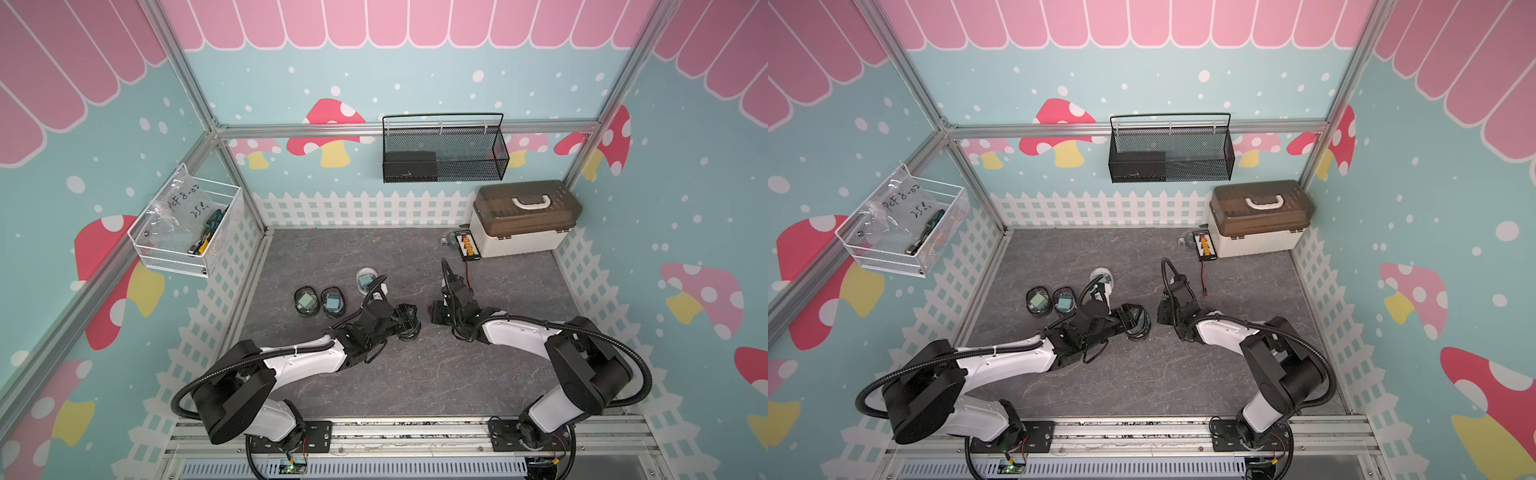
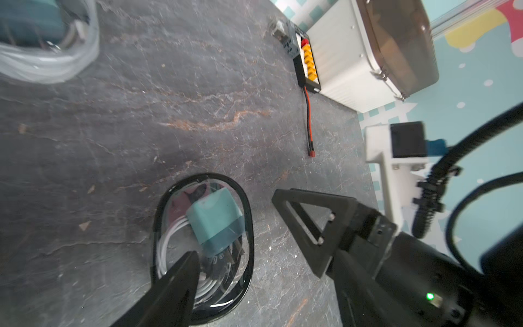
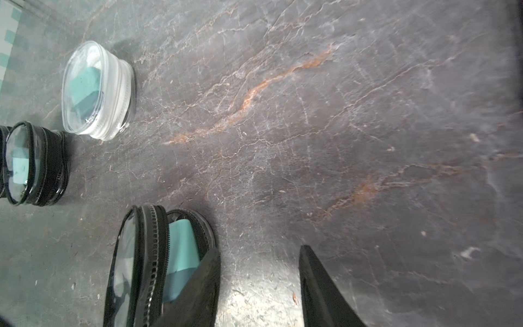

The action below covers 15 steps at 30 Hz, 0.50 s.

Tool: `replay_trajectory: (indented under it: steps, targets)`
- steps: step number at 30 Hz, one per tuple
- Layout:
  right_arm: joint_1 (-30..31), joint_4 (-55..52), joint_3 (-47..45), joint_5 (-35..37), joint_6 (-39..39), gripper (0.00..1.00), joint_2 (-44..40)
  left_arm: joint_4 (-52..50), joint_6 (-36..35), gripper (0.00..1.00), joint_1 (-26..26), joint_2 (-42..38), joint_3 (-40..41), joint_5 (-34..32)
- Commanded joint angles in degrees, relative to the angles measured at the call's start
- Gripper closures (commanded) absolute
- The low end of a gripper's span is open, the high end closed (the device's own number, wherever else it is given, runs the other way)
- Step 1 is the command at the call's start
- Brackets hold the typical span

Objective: Pack away charging kits
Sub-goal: Place the storage bag at the center of the board.

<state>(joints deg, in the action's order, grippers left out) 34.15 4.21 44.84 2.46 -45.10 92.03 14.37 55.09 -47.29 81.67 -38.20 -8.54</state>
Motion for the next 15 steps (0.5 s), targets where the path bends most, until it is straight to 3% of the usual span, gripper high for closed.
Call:
replay_trajectory:
  steps: [1, 4, 8, 15]
  targets:
    - [0.35, -0.25, 2.38, -2.61, 1.20, 0.57, 2.78, -6.38, 0.44, 0.22, -0.09, -2.74, 2.28, -6.51]
    - [0.68, 0.40, 3.40, -3.75, 1.23, 0.57, 4.59, -5.11, -0.22, 0.20, 0.65, -1.75, 4.13, -6.54]
    - [1.61, 1.57, 4.13, -5.42, 1.20, 0.57, 5.87, 4.06, -0.99, 0.19, 2.41, 3.94, 6.18, -0.99]
    - [4.73, 2.55, 5.87, -6.72, -0.03, 0.60, 8.96, 5.91, -2.86, 0.20, 1.79, 8.96, 1.38, 2.66]
